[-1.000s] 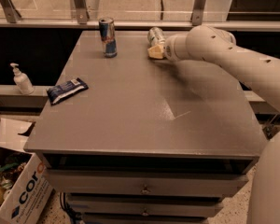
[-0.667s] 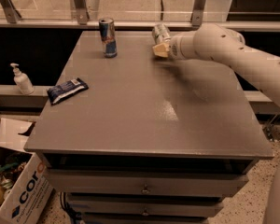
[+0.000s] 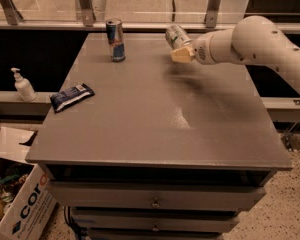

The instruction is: Pick 7up can

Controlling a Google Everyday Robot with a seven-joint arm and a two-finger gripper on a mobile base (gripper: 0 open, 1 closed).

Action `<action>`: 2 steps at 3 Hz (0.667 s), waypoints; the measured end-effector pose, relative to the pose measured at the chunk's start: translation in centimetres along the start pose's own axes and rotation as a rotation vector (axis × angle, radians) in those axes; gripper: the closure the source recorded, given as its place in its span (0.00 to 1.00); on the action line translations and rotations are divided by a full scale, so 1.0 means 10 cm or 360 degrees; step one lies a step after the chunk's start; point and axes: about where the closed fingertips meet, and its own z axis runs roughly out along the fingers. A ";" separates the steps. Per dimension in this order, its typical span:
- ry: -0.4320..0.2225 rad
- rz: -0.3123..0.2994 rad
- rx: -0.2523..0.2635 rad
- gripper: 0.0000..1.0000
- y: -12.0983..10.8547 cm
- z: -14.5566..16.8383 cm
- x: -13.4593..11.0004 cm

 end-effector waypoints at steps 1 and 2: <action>0.0052 0.0000 -0.0214 1.00 0.23 -0.29 0.14; 0.0049 0.0000 -0.0211 1.00 0.23 -0.28 0.14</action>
Offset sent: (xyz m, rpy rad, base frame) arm -0.0282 -0.0048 0.0050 0.0255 0.0359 0.0803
